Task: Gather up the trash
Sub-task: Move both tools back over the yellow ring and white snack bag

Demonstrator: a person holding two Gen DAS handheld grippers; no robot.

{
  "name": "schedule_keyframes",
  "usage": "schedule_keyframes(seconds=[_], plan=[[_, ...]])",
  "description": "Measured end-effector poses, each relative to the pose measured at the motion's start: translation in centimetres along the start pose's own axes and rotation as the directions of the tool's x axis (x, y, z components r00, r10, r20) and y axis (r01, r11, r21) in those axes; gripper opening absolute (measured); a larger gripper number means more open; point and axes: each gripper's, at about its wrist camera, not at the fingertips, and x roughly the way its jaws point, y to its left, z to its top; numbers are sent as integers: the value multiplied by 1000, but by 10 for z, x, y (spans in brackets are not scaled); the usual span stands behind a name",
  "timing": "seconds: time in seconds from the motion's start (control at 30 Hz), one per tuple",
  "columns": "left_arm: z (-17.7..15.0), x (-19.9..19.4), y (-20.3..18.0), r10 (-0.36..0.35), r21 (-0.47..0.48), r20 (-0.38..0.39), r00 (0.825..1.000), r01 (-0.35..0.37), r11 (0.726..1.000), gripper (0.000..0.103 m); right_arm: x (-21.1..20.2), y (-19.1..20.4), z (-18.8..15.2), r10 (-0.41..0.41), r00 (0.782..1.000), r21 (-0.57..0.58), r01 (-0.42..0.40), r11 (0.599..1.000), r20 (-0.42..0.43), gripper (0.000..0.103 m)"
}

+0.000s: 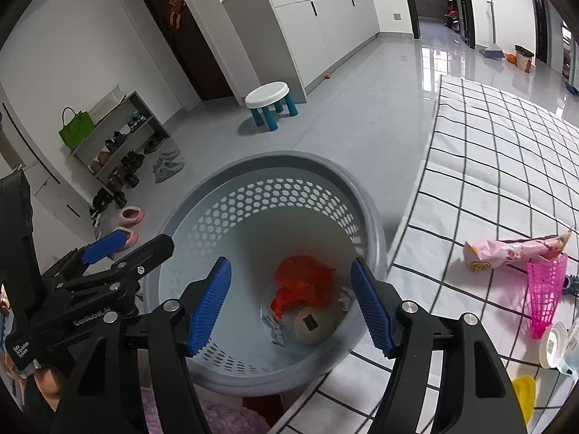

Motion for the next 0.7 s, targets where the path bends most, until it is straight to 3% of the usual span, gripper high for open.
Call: schedule_keyframes(seconds=[0.7], plan=[[-6,-29,-42,-54,66,71,996,49,997,96,-74,-60,-41,-134,986,126,121,985,99,68]])
